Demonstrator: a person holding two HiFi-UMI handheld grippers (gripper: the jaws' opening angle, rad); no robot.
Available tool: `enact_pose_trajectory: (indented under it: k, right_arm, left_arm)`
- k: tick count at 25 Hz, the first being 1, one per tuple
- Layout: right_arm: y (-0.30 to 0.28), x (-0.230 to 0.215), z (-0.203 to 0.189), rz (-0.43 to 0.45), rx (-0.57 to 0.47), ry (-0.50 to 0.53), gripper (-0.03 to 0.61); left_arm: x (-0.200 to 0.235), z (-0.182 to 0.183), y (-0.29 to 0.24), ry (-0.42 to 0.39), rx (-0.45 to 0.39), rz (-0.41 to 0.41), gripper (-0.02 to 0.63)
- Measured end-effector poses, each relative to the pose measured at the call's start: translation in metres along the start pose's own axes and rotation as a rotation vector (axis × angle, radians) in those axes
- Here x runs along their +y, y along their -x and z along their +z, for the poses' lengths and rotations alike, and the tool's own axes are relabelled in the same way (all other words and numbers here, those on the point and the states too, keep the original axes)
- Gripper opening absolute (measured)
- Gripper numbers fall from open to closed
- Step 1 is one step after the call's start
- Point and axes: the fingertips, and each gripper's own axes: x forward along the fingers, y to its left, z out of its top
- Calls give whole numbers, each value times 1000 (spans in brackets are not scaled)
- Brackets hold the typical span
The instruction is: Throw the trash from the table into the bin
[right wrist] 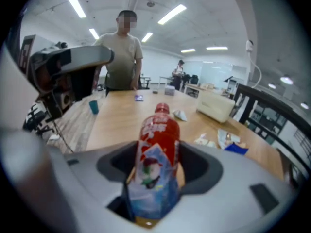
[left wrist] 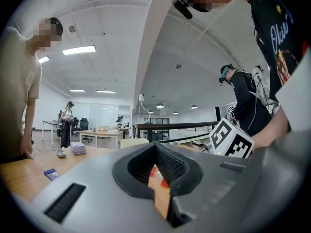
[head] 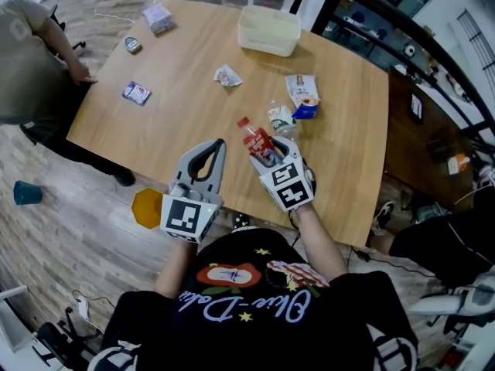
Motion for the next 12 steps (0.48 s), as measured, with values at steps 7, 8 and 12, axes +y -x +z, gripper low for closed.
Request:
enact_pose_trajectory:
  k: [7,8,12]
  right_arm:
    - [25,-2,39,-33,-182,-27,279]
    - [29,-2,44,-36,-208,-31,279]
    - [44,-1,61,-48,-302,-22,279]
  left_arm:
    - [-6,5,1,-36,-5,-5,11]
    - [-6,5,1,-32,-6,-4,11]
    - [-6,7,3,-31,-5,2,11]
